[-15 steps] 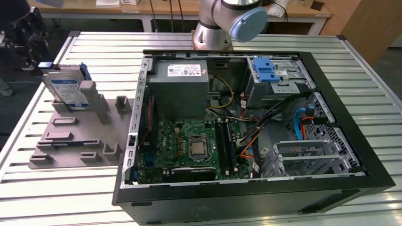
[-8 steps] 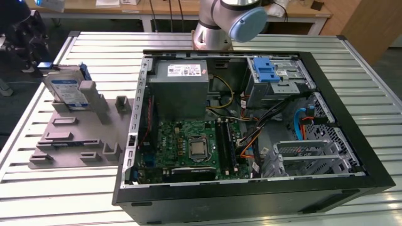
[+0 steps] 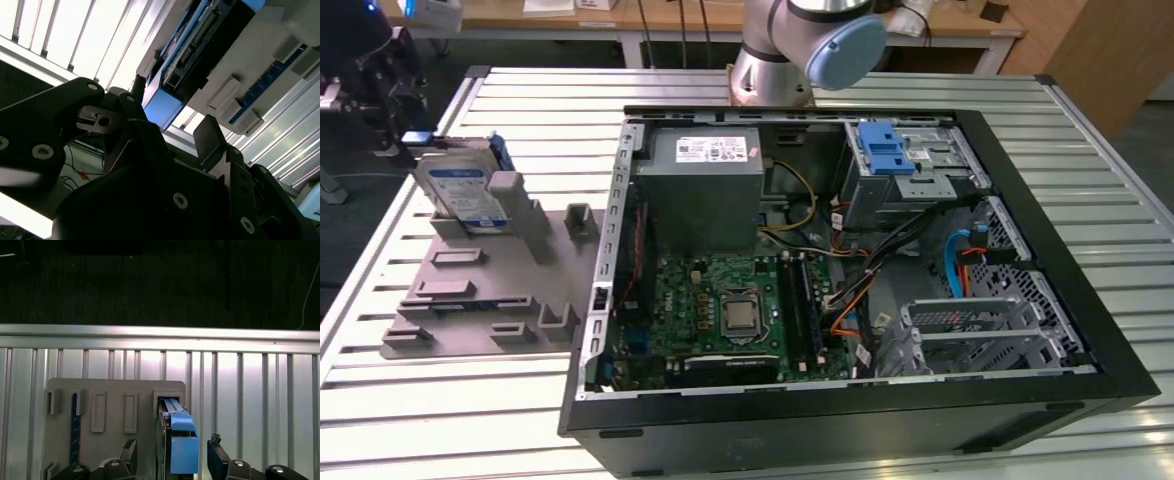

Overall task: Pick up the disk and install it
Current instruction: 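Pick up the disk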

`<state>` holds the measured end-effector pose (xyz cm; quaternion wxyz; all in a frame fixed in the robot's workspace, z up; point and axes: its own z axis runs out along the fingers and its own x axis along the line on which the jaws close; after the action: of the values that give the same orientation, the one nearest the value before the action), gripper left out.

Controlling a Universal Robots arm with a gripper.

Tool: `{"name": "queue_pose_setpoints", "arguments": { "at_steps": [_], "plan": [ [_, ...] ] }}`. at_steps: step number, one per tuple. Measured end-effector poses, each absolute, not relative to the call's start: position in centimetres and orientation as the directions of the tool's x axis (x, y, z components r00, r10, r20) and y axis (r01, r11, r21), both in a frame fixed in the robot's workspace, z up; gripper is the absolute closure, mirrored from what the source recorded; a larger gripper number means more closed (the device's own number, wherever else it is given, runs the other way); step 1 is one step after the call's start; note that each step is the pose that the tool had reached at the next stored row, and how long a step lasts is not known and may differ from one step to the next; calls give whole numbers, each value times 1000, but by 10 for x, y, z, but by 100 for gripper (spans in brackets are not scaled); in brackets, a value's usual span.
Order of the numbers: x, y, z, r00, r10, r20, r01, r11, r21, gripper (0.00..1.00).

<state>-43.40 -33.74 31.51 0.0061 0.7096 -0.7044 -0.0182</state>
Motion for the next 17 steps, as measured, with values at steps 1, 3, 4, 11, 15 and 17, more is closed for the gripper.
{"name": "queue_pose_setpoints", "arguments": {
  "at_steps": [1, 3, 4, 11, 15, 17],
  "plan": [
    [-434, -337, 314, 7, -1000, -17, -999, -8, 34, 34],
    [-434, -337, 312, 7, -1000, -17, -999, -8, 34, 34],
    [-434, -337, 311, 7, -1000, -17, -999, -8, 34, 34],
    [-435, -335, 307, 7, -1000, -17, -999, -8, 34, 48],
    [-435, -335, 305, 7, -1000, -17, -999, -8, 34, 48],
    [-436, -335, 303, 7, -1000, -17, -999, -8, 34, 48]
  ]
}}
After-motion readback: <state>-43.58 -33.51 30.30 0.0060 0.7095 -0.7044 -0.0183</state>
